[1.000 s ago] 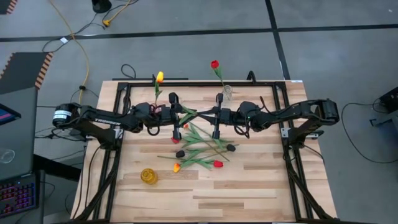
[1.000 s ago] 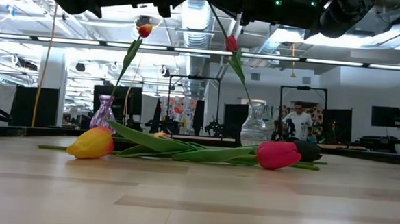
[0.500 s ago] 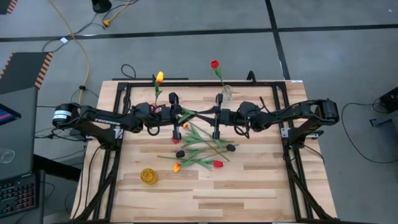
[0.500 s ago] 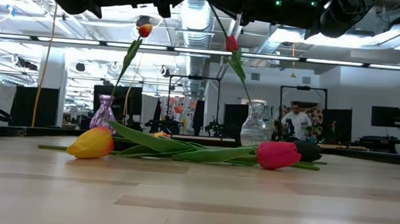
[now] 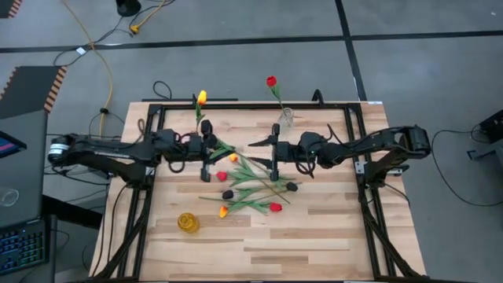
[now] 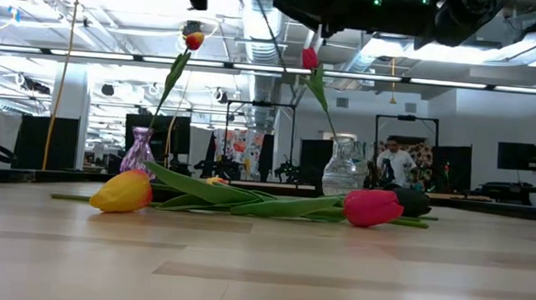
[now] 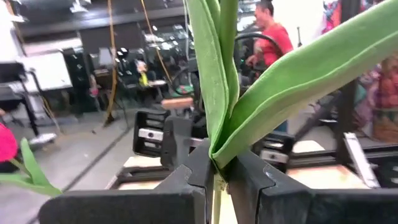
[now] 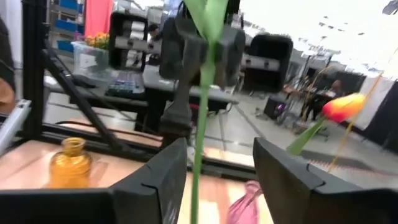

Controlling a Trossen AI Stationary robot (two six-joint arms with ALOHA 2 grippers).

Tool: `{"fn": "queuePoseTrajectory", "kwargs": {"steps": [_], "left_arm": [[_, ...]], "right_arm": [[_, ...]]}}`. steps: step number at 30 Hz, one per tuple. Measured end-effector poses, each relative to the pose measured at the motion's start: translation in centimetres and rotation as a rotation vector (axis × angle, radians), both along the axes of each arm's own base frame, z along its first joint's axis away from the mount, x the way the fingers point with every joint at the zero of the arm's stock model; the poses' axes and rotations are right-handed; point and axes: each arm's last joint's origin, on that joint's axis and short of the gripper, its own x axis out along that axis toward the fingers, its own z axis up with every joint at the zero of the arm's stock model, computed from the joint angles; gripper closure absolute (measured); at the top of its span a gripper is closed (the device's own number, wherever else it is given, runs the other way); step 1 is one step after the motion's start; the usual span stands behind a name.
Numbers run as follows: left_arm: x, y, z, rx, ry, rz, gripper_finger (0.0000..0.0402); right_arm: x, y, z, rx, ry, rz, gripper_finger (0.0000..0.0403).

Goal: Sort flowers into vase by color
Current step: Put the top black tulip into the yellow vase

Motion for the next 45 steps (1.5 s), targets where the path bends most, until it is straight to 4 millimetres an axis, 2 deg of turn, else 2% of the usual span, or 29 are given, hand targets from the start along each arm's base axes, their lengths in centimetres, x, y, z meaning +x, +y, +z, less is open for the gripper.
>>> {"fn": "queuePoseTrajectory", "kwargs": {"steps": [10,16,22,31,45], "left_arm": [[-7.0,-2.4,2.3,-0.155,0.073,-0.138,0.0379],[-10.8,-3.0,2.6,-0.264,0.121,-0.246,0.0379],[-13.3,-3.2,2.3,-0.334,0.173,-0.334,0.0379],[-15.0,-3.4,1.4,-0.415,0.296,-0.446,0.0379],[-15.2,-3.7,1.2,-0.418,0.331,-0.545,0.0379]], "right_arm": [[0.1,1.7,-0.8,0.047,0.085,0.055,0.0186],[0.1,2.8,-1.0,0.116,0.102,0.096,0.0186],[0.0,3.7,-1.4,0.155,0.147,0.121,0.0186],[-0.1,4.7,-1.9,0.171,0.211,0.150,0.0186],[-0.2,5.6,-2.0,0.193,0.218,0.177,0.0186]]}}
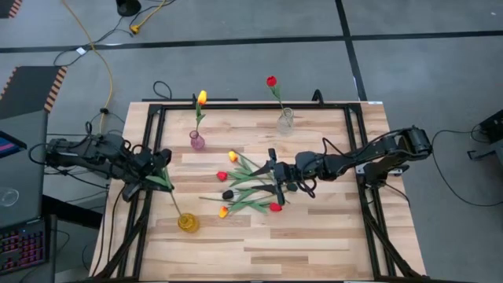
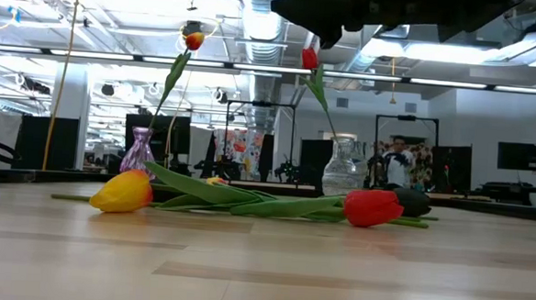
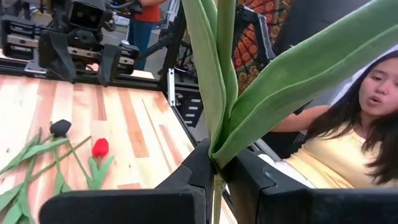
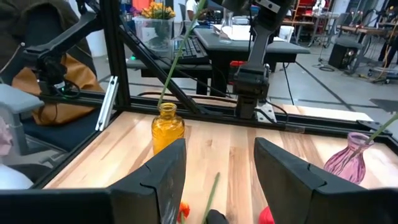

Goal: Sort flowers into vase by color
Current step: Put the top black tulip into the yellow vase

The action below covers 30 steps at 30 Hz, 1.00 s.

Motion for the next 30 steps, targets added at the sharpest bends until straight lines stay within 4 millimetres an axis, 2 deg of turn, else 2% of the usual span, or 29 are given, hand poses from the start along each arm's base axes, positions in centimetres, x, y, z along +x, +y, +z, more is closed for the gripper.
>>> {"fn": "queuePoseTrajectory", "kwargs": {"steps": [8,17,30], "left_arm": [[0.0,0.0,0.1,0.005,-0.004,-0.007,0.0379],[-1.4,0.3,2.5,0.035,-0.042,0.009,0.0379],[-0.6,0.3,0.3,0.058,0.088,0.061,0.0379]], "right_arm": [[0.0,0.2,0.0,0.007,0.006,0.005,0.0186],[0.0,0.2,0.0,0.025,0.009,0.004,0.0186],[0.0,0.2,-0.1,0.025,0.012,0.004,0.0186]]}}
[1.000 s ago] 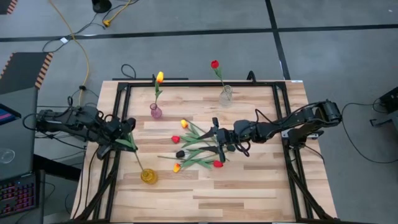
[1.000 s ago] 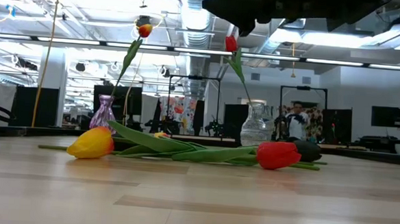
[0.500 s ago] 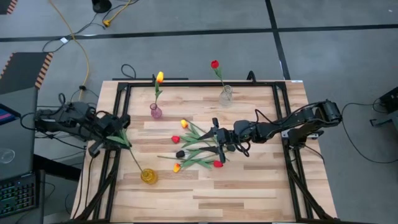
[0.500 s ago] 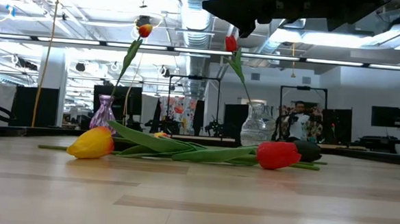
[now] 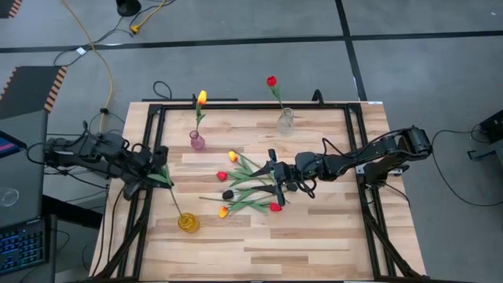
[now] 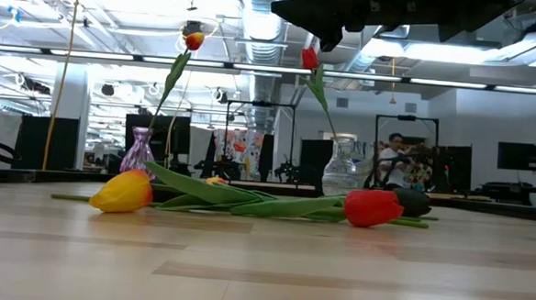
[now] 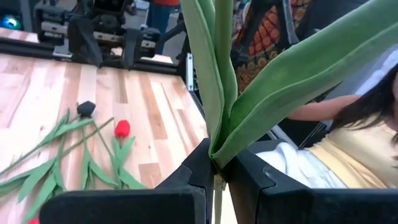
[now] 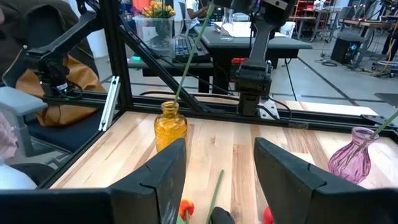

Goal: Sort flowers into vase by color
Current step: Put the top black tulip into the yellow vase

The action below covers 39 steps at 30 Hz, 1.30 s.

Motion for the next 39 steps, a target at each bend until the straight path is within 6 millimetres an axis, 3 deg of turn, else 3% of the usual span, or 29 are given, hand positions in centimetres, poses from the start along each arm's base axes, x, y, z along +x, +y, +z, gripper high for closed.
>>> {"fn": "queuePoseTrajectory", "kwargs": {"steps": [15,24,31,39], "left_arm": [[0.6,-0.1,-1.0,-0.002,0.118,-0.003,0.0366],[1.5,-0.3,-1.3,-0.026,0.183,0.021,0.0293],[1.4,-0.6,-1.3,-0.060,0.194,-0.088,0.0230],[0.9,-0.6,-0.8,-0.100,0.189,-0.131,0.0215]], "right_arm": [[0.0,0.0,-0.1,0.000,0.006,0.000,0.0186],[0.0,0.0,-0.1,-0.001,0.007,-0.001,0.0186],[0.0,0.0,-0.1,-0.001,0.007,-0.001,0.0186],[0.0,0.0,-0.1,-0.001,0.007,-0.001,0.0186]]}}
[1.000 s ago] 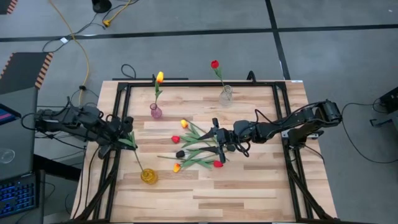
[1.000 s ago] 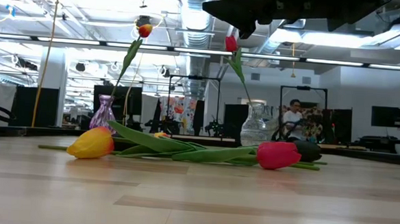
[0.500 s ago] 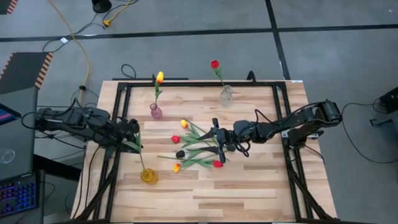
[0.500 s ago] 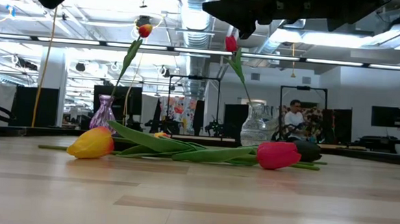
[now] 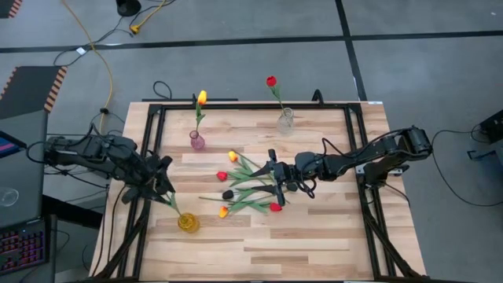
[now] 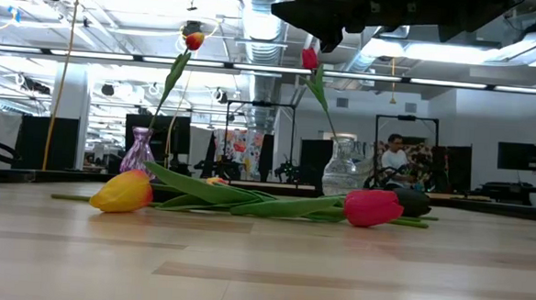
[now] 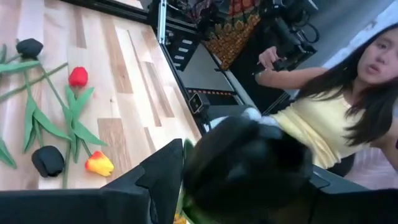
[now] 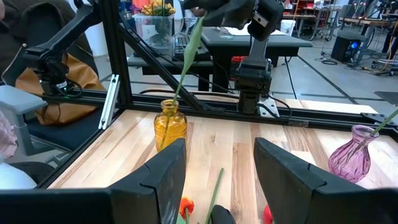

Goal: Sort flowers into vase by color
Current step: Put the top black tulip into the yellow vase, then put the right black tulip into the yellow vase

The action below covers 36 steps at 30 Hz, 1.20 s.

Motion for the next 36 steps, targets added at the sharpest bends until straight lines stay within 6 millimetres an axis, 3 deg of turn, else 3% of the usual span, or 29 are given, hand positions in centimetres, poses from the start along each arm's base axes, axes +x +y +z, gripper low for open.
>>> {"fn": "queuePoseTrajectory", "kwargs": {"steps": [5,10,14,20,28,36], "left_arm": [[-0.5,0.1,0.4,-0.017,-0.043,0.013,0.0217],[-0.9,0.4,2.3,-0.015,-0.160,0.071,0.0217],[-1.2,0.9,3.7,0.062,-0.244,0.227,0.0217],[-0.8,1.6,4.1,0.203,-0.313,0.480,0.0217],[1.9,1.7,3.2,0.452,-0.244,0.602,0.0217],[5.6,1.3,2.0,0.543,-0.151,0.626,0.0217]], "right_arm": [[0.0,0.0,0.0,0.000,0.000,0.000,0.0186],[0.0,0.0,0.0,0.000,-0.003,0.000,0.0186],[0.0,0.0,0.0,0.000,-0.004,0.000,0.0186],[0.0,-0.2,-0.1,-0.004,0.006,-0.027,0.0186],[-0.2,-1.1,-1.6,-0.052,0.162,-0.235,0.0186],[0.0,-3.9,-4.1,0.057,0.324,-0.392,0.0186]]}}
